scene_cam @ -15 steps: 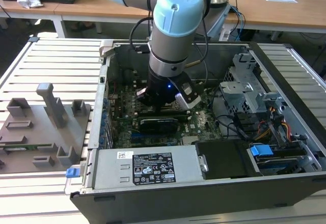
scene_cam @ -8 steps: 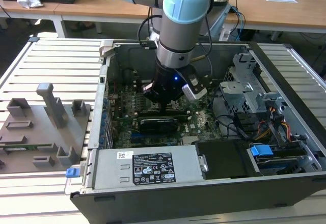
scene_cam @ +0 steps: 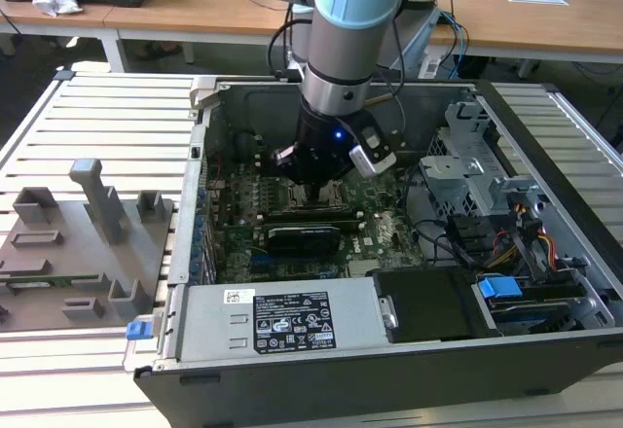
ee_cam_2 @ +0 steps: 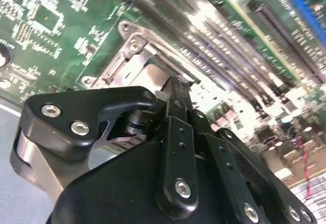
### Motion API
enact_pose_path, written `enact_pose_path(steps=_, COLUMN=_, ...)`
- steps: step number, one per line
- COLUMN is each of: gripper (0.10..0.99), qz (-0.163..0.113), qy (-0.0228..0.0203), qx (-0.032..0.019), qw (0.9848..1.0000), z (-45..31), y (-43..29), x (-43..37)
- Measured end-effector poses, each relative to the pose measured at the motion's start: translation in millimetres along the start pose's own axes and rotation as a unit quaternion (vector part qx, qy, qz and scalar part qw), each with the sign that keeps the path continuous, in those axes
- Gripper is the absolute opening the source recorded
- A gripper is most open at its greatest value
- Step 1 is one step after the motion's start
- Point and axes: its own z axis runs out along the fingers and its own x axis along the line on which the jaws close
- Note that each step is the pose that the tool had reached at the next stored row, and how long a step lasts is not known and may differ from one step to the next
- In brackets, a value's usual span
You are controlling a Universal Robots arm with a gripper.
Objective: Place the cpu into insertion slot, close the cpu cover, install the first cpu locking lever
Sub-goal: 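Install the first cpu locking lever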
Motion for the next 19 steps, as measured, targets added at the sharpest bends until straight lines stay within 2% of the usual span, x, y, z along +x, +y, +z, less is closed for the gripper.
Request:
enact_pose_path(steps=2, gripper=0.106, qz=0.000, qy=0.0017, qx=0.0007, qw=1.0000, z=-0.8, y=3.8, x=-2.9)
enact_pose_path(steps=3, gripper=0.106, qz=0.000, qy=0.0022, qx=0.0022, qw=1.0000, z=-3.7, y=4.5, x=-2.9)
enact_pose_path(steps=4, gripper=0.106, qz=0.000, qy=0.0025, qx=0.0040, qw=1.0000, z=-11.5, y=5.2, x=-2.7)
enact_pose_path(steps=5, gripper=0.106, qz=0.001, qy=0.0026, qx=0.0049, qw=1.0000, z=-24.4, y=6.1, x=-1.9)
enact_pose_path(steps=6, gripper=0.106, qz=0.001, qy=0.0026, qx=0.0050, qw=1.0000, z=-29.3, y=6.5, x=-1.6)
enact_pose_path(steps=7, gripper=0.106, qz=0.001, qy=0.0027, qx=0.0053, qw=1.0000, z=-38.5, y=7.1, x=-1.1)
enact_pose_path(steps=9, gripper=0.106, qz=0.001, qy=0.0027, qx=0.0055, qw=1.0000, z=-50.0, y=7.9, x=-0.5)
enact_pose_path(steps=11, gripper=0.106, qz=0.001, qy=0.0028, qx=0.0062, qw=1.0000, z=-65.5, y=9.0, x=0.4)
enact_pose_path(steps=16, gripper=0.106, qz=0.001, qy=0.0030, qx=0.0069, qw=1.0000, z=-94.7, y=11.0, x=2.0)
enact_pose_path(steps=19, gripper=0.106, qz=0.001, qy=0.0030, qx=0.0069, qw=1.0000, z=-104.8, y=11.7, x=2.6)
